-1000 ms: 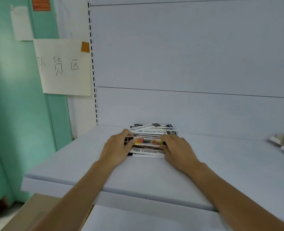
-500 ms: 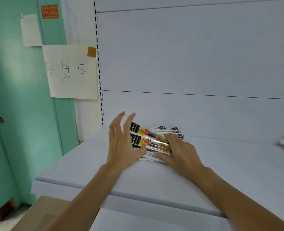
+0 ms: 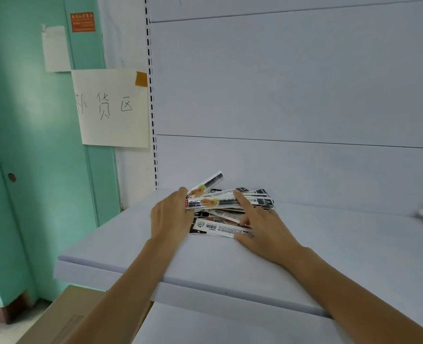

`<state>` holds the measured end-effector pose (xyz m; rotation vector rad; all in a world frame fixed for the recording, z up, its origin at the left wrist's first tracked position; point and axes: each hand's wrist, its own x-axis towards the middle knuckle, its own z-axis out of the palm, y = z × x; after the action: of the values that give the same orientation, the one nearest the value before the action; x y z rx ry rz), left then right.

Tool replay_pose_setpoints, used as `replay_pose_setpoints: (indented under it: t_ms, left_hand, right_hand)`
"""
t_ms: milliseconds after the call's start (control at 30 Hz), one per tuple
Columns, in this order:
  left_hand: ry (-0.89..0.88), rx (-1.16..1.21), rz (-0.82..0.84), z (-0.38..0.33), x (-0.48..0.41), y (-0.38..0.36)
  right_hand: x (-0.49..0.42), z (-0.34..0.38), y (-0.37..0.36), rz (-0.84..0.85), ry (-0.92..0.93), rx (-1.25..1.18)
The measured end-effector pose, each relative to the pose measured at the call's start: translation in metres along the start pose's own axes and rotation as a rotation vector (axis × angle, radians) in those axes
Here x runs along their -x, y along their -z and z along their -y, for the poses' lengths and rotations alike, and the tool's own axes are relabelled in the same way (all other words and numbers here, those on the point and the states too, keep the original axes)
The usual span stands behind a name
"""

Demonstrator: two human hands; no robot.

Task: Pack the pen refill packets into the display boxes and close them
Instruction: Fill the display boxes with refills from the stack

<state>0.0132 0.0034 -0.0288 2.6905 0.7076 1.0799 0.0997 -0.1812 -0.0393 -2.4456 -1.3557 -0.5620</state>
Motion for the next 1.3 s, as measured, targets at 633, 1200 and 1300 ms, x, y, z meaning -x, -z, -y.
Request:
replay_pose_setpoints:
  t_ms: [633, 1200, 1300]
  left_hand:
    - [0.074, 0.517, 0.046, -0.005, 0.002, -0.01]
    - [-0.349, 0.076, 0.293, -0.011, 0.008, 0.026]
    - [-0.41, 0.108, 0.285, -0.031, 0.02, 0.028]
  right_hand:
    - [-0.008, -0.005, -0.008, -0.637, 0.394, 0.311]
    - [-0.024, -0.008, 0.055, -0.23, -0.092, -0.458]
    - [-0.02, 0.012, 0.054, -0.059, 0.031, -0.177]
